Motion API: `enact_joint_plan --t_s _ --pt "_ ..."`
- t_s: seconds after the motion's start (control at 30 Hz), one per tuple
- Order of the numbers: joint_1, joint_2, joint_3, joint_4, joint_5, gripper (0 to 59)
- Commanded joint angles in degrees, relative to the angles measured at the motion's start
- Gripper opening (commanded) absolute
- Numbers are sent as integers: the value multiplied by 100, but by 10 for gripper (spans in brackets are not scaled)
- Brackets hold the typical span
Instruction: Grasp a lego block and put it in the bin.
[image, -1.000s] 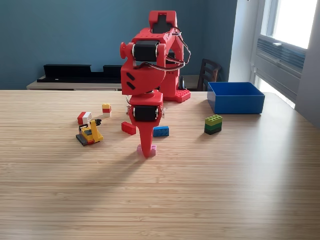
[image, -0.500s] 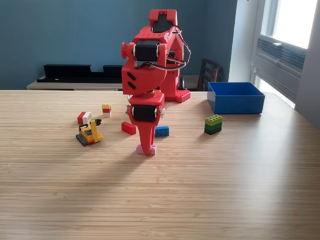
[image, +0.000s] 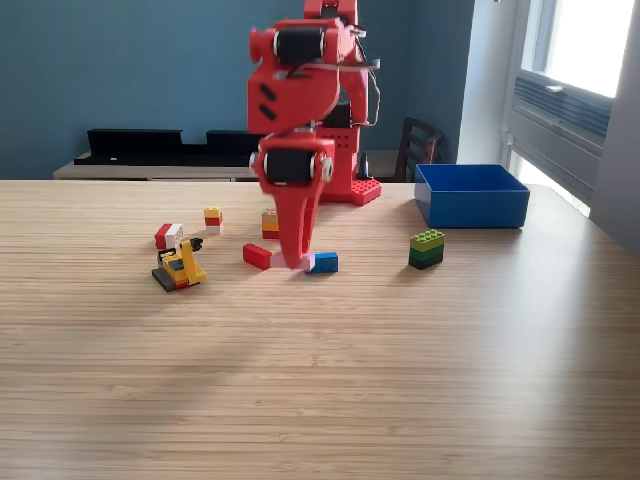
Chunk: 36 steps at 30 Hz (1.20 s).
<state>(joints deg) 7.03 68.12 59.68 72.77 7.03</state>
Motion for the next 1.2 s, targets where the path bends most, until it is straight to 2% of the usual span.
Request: enact_joint_plan --t_s 0.03,0.23,0.5,0.63,0.87,1.2 --pt "-475 2004 712 -44 -79 0" --pt "-1872 3190 2074 211 -26 0" --pt "-4298 3911 2373 1063 457 0" --pt "-5335 3858 2426 1274 554 0" --pt "-6768 3524 2971 1274 659 0" --pt "-7479 2795 3023 1318 501 0"
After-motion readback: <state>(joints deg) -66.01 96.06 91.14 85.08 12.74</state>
